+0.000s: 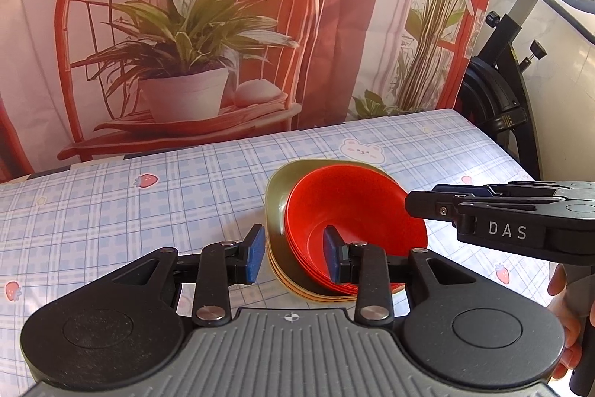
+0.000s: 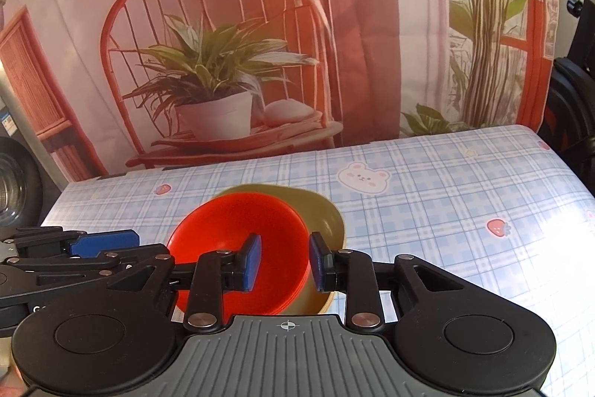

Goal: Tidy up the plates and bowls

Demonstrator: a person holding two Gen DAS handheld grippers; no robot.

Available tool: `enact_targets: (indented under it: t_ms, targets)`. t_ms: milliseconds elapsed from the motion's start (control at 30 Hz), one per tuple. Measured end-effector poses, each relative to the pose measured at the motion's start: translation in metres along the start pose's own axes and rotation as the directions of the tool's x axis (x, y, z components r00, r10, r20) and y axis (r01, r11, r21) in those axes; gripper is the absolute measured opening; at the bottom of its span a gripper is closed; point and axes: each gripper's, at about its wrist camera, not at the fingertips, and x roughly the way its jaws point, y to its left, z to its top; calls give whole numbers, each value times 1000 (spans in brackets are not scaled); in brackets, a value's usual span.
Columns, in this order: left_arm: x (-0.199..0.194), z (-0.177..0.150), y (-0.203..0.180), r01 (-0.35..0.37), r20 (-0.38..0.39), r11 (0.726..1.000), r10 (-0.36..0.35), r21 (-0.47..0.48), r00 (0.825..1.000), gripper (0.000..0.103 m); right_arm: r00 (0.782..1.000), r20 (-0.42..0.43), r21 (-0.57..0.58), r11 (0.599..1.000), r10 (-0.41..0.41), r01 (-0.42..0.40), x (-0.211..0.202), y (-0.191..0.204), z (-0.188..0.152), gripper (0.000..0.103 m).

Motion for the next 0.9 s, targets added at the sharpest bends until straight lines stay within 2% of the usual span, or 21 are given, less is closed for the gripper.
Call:
enact_targets:
  t_ms: [133, 200, 267, 300, 333, 500, 633, 767, 900]
  targets:
    - [-16, -1, -2, -15, 26, 1000, 16, -6, 1000, 39, 1000, 26, -33, 999, -1, 2, -16, 8, 2, 36]
    - [-27, -1, -3, -25, 43, 1000, 26, -11, 999, 45, 999, 51, -46, 999, 0, 2, -25, 12, 2, 43]
    - [-37, -2, -3, -31, 59, 999, 32, -20, 998, 57, 997, 73, -55, 998, 9, -5, -35, 14, 3, 44]
    - [-44, -3, -2, -36, 71, 999, 38, -25, 997, 59, 997, 79, -58, 998, 9, -4, -39, 16, 3, 48]
    - [-50, -3, -2, -44, 82, 999, 46, -29, 996, 62, 996, 88, -60, 998, 8, -3, -43, 17, 3, 55]
    - [-79, -6, -3, -78, 129, 996, 83, -45, 988, 64, 991, 137, -75, 997, 13, -3, -69, 25, 3, 73]
    - [-106, -10, -5, -130, 170, 989, 141, -75, 975, 72, 985, 170, -84, 996, 20, -6, -90, 29, 3, 94]
    - [-133, -15, -9, -160, 198, 983, 174, -88, 965, 73, 980, 195, -100, 995, 24, -5, -114, 36, 1, 95]
    - [-159, -18, -14, -182, 213, 978, 200, -100, 956, 73, 973, 231, -122, 992, 17, 11, -139, 45, -4, 102]
